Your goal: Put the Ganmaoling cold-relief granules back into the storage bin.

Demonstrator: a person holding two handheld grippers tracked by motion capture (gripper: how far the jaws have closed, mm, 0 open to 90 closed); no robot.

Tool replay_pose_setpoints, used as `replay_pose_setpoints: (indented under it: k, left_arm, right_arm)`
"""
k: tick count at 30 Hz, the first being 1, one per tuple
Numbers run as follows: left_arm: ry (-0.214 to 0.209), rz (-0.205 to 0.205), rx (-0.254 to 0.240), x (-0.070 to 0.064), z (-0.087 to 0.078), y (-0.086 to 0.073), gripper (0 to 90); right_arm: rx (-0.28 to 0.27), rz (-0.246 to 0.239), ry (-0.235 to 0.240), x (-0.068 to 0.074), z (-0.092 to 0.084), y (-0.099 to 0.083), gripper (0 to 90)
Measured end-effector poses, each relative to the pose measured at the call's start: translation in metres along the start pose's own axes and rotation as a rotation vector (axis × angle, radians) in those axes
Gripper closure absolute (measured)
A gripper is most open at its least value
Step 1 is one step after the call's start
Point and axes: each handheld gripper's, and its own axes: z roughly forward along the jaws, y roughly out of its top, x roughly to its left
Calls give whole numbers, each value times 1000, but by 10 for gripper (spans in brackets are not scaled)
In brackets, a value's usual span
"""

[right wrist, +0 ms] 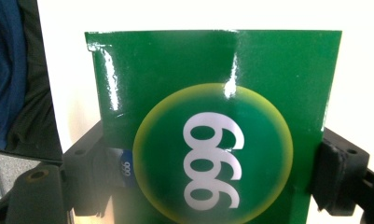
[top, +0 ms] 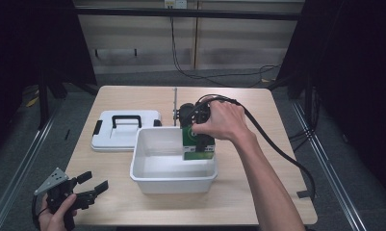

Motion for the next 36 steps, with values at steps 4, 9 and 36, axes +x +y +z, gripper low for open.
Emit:
replay_pose_setpoints:
  k: [4,9,36]
  left_arm:
    - [-1,1,-1,0,0,0,159]
    - [-1,-1,-2,0,0,0,159]
    - [-2,1,5,-1,0,0,159]
  right_arm:
    - [11,-14,2,0,8,5,160]
    - [19,-13,4,1,18,8,160]
    - [12,18,32,-3,65,-4,155]
